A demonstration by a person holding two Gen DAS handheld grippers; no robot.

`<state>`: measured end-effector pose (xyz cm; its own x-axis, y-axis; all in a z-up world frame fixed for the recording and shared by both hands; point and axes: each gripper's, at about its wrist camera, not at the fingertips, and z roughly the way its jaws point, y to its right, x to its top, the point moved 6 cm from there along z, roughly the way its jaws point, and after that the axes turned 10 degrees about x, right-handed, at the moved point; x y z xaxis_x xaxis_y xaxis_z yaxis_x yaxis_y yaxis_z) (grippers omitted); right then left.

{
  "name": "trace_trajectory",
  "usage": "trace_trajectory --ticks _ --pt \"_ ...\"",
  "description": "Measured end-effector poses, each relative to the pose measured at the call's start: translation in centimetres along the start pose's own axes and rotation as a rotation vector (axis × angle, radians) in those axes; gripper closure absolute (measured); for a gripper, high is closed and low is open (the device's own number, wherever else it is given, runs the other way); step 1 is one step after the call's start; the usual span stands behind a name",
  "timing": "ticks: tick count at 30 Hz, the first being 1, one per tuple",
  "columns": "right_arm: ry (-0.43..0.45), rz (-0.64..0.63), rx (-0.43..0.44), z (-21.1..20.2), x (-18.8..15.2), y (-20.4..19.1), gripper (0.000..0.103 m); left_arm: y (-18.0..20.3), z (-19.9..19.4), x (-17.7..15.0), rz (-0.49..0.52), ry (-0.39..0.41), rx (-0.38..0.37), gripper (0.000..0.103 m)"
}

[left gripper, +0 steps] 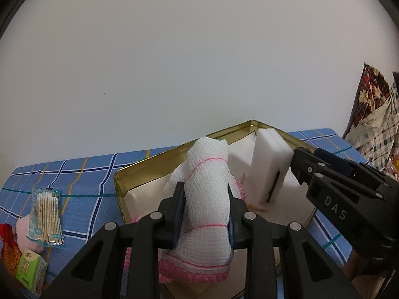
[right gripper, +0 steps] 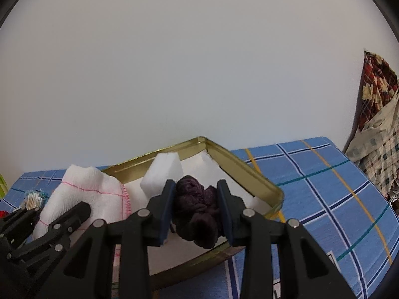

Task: Organize soft objects
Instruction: 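Carry the towel and scrunchie with both grippers over the tin tray, then release the scrunchie from the right gripper while the left lays the towel in the tray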

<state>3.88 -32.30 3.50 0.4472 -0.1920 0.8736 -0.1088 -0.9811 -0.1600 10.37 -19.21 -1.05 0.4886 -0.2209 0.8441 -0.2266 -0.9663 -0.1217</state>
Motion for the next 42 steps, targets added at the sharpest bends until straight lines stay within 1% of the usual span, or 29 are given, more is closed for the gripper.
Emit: trace_trajectory --ticks 1,5,11,14,16,17,18,19,20,21,22,23,25,26,28,30,32,35,42 --pt "-0.008 -0.004 0.001 0.2 -0.1 -0.1 0.068 0.8 0.3 0.1 0.008 -0.001 0.003 0.073" --pt "-0.017 -0.014 0.001 0.4 -0.3 -0.3 0.068 1.1 0.6 -0.2 0.032 0.002 0.026 0.073" --pt "-0.032 -0.006 0.008 0.8 -0.6 -0.2 0.068 1.6 1.2 -0.5 0.036 -0.012 0.043 0.073" --pt "-0.039 0.0 0.019 1.1 -0.7 -0.1 0.064 1.8 1.5 -0.5 0.046 -0.009 0.055 0.073" --pt "-0.026 0.013 0.032 1.1 -0.6 0.0 0.062 2.0 1.5 -0.5 0.046 -0.005 0.065 0.073" --pt "-0.014 0.02 0.043 0.9 -0.5 0.0 0.051 2.1 1.5 -0.5 0.044 -0.004 0.066 0.072" --pt "0.006 0.026 0.046 0.5 -0.4 0.0 0.041 2.2 1.4 -0.5 0.042 -0.004 0.062 0.067" --pt "0.022 0.028 0.045 0.2 -0.2 0.0 0.02 2.5 0.9 -0.8 0.04 -0.004 0.063 0.05" --pt "0.055 0.031 0.044 -0.4 0.2 0.0 0.007 2.3 0.6 -0.9 0.038 -0.002 0.072 0.039" --pt "0.107 0.032 0.04 -1.4 0.6 0.1 0.004 2.2 0.3 -0.8 0.035 0.006 0.087 0.02" --pt "0.156 0.033 0.035 -2.3 1.1 0.1 0.0 2.0 -0.4 -0.6 0.029 0.04 0.111 0.013" --pt "0.211 0.029 0.026 -3.3 1.4 0.2 0.0 1.8 -1.0 -0.4 0.025 0.07 0.127 0.013" --pt "0.254 0.02 0.003 -4.2 1.8 0.3 0.0 1.7 -1.9 -0.1 0.021 0.109 0.137 0.012" --pt "0.26 0.018 -0.009 -4.4 1.8 0.4 0.0 1.6 -2.0 -0.1 0.015 0.106 0.135 0.012" --pt "0.246 0.022 -0.024 -4.0 1.8 0.7 0.0 1.3 -2.0 -0.3 -0.01 0.084 0.126 0.012" --pt "0.208 0.034 -0.013 -3.4 1.6 0.9 0.0 0.9 -1.9 -0.5 -0.018 0.066 0.124 0.012" --pt "0.189 0.039 -0.009 -3.2 1.4 1.0 0.0 0.5 -2.1 -0.7 -0.014 0.068 0.139 0.012" --pt "0.202 0.025 -0.015 -3.6 1.3 0.9 0.0 -0.4 -3.4 -1.2 -0.008 0.081 0.162 0.012" --pt "0.244 -0.014 -0.06 -4.8 0.5 -0.1 0.0 -3.0 -5.0 -2.5 -0.024 0.081 0.188 0.012"
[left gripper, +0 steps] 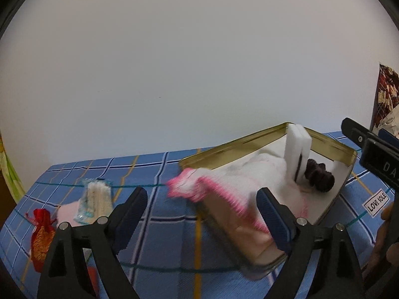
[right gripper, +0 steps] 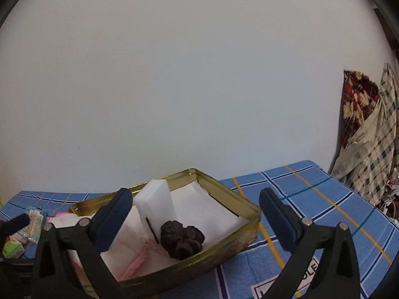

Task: Organize soft objects
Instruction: 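Release the scrunchie from the right gripper while the left lays the towel in the tray, then reach the right gripper to the red rectangular pad and grasp it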

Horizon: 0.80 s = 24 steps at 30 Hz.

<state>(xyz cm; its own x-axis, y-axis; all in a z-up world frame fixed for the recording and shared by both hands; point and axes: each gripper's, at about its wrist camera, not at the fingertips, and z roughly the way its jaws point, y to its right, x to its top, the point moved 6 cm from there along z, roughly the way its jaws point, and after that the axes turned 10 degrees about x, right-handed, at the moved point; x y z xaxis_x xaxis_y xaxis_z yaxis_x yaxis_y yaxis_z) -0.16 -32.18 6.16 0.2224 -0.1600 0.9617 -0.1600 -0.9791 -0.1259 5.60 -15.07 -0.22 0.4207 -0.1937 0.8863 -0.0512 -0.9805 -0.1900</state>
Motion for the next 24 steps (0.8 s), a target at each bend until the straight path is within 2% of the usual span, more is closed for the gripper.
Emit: trace_trajectory --ticks 7,11,17,24 --pt "0.016 0.048 -0.008 -2.0 -0.4 -1.3 0.0 -2.6 -1.4 -1.3 -0.002 0.003 0.032 0.012" --pt "-0.016 0.032 -0.002 -2.8 -1.2 -2.6 0.0 -3.9 -1.7 -2.1 0.018 0.013 0.049 0.012" --pt "-0.001 0.005 0.038 -5.4 -2.1 -5.2 0.0 -6.2 -2.6 -3.0 0.033 0.027 0.047 0.012" --pt "-0.024 -0.001 0.101 -6.2 -3.1 -8.6 0.0 -10.4 -2.9 -3.7 0.041 0.045 0.105 0.012"
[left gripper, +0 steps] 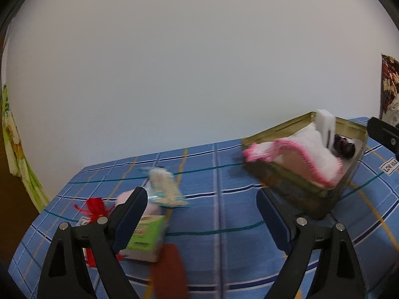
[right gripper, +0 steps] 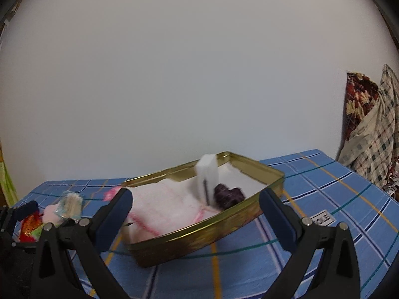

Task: Organize soft objects
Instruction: 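Reach the right gripper to the red rectangular pad and grasp it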

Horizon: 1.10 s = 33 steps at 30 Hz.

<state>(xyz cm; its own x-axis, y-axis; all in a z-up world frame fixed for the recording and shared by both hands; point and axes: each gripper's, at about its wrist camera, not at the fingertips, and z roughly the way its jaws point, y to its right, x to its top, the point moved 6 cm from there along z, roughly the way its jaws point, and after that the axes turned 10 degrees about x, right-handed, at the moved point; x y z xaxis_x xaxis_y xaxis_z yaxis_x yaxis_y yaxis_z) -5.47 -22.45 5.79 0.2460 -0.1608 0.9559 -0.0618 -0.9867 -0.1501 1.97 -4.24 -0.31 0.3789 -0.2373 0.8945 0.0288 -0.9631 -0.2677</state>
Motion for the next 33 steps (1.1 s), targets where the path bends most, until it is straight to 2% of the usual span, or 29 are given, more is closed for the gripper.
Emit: trace_trajectory --ticks 9,19,20,22,27,30,33 --pt "-0.064 0.037 0.135 1.3 -1.6 -6.0 0.0 -7.2 2.1 -1.4 -0.036 -0.036 0.097 0.012" --pt "-0.267 -0.023 0.32 4.8 -5.1 -14.6 0.001 -15.1 5.0 -3.4 -0.137 -0.125 0.137 0.012" --pt "-0.309 -0.032 0.341 5.2 -5.7 -15.5 0.003 -15.3 5.3 -3.5 -0.143 -0.131 0.139 0.012" --pt "-0.363 -0.051 0.37 5.7 -6.6 -16.8 0.013 -16.5 5.7 -3.7 -0.158 -0.139 0.149 0.012" --pt "-0.491 -0.13 0.439 6.6 -9.1 -20.7 0.019 -19.1 6.8 -4.3 -0.207 -0.17 0.18 0.012" --pt "-0.558 -0.188 0.435 7.5 -10.6 -22.2 0.024 -20.1 7.2 -4.6 -0.224 -0.184 0.191 0.012" --pt "-0.633 -0.239 0.426 8.8 -12.2 -23.3 0.038 -20.0 7.4 -4.7 -0.218 -0.195 0.183 0.012"
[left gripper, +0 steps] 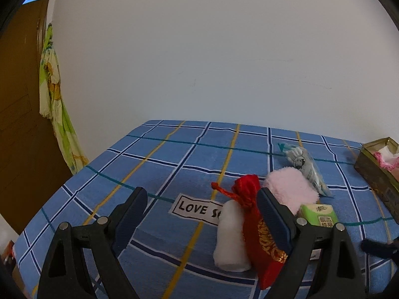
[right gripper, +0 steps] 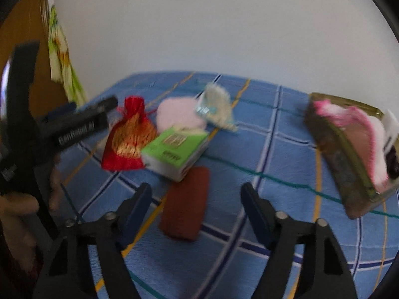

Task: Organize soft objects
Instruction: 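Reach the right gripper to the red rectangular pad and grasp it, then grasp the red-and-gold drawstring pouch with the left gripper, then carry the red pad with the right gripper while the left carries the pouch over the tray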

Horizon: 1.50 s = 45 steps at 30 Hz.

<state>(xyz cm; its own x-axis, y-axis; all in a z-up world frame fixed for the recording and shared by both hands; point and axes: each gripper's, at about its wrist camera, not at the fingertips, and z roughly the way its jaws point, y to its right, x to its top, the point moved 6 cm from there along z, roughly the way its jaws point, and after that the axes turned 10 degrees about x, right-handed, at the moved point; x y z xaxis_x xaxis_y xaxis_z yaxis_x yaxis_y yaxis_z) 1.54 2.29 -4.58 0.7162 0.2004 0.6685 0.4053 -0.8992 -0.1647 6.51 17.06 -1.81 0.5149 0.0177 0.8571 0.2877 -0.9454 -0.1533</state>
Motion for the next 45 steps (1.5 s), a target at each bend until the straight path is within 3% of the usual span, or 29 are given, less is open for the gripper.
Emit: trace_trajectory --ticks 2,4,8,9,11,15,17,19,20,24,27,29,30,32,36,41,45 --pt "-0.06 -0.017 -0.007 1.3 -0.3 -0.3 0.052 0.5 -0.1 -0.1 0.018 -0.002 -0.022 0.012" --pt "-0.061 -0.034 -0.015 1.3 -0.4 -0.3 0.06 1.3 -0.4 -0.3 0.036 -0.01 -0.064 0.012" --pt "-0.063 -0.02 0.012 1.1 -0.7 0.6 0.062 2.4 -0.6 -0.9 0.044 -0.053 -0.143 0.012" --pt "-0.059 -0.021 -0.016 0.9 -0.7 1.2 0.063 2.7 -0.6 -1.1 0.049 -0.065 -0.163 0.012" --pt "-0.015 -0.025 -0.1 -0.2 -0.6 2.9 0.063 3.7 -0.8 -1.4 0.066 -0.083 -0.206 0.012" --pt "0.108 0.019 -0.172 -3.0 0.2 6.2 0.064 5.8 -1.5 -1.7 0.096 -0.089 -0.264 0.012" --pt "0.15 0.044 -0.195 -3.9 0.5 7.4 0.063 7.0 -1.3 -1.9 0.128 -0.107 -0.259 0.013" --pt "0.169 0.107 -0.15 -4.4 0.3 8.4 0.063 7.5 -0.7 -2.2 0.132 -0.147 -0.26 0.038" --pt "0.174 0.126 -0.138 -4.5 0.2 8.5 0.063 7.5 -0.3 -2.3 0.123 -0.172 -0.259 0.043" --pt "0.188 0.139 -0.129 -5.2 0.0 8.5 0.063 6.9 1.1 -3.3 0.071 -0.276 -0.288 0.05" --pt "0.179 0.164 -0.09 -5.2 -0.2 8.3 0.063 7.0 1.2 -3.5 0.077 -0.286 -0.282 0.051" --pt "0.171 0.156 -0.083 -4.9 -0.4 8.1 0.063 7.1 1.2 -3.6 0.079 -0.288 -0.268 0.059" --pt "0.169 0.151 -0.084 -4.9 -0.5 7.8 0.063 6.9 1.3 -3.6 0.066 -0.29 -0.271 0.071" --pt "0.171 0.155 -0.068 -4.6 -0.4 7.9 0.063 6.4 1.1 -3.5 0.018 -0.28 -0.301 0.078" --pt "0.209 0.169 -0.056 -5.0 -0.1 8.1 0.063 6.1 -0.5 -2.7 -0.009 -0.199 -0.331 0.08" --pt "0.307 0.157 -0.031 -7.0 0.7 7.9 0.063 6.0 -4.0 -1.3 -0.035 -0.028 -0.287 0.08" --pt "0.398 0.14 -0.018 -9.0 1.4 8.0 0.063 6.3 -5.7 -0.1 -0.047 0.037 -0.278 0.08"
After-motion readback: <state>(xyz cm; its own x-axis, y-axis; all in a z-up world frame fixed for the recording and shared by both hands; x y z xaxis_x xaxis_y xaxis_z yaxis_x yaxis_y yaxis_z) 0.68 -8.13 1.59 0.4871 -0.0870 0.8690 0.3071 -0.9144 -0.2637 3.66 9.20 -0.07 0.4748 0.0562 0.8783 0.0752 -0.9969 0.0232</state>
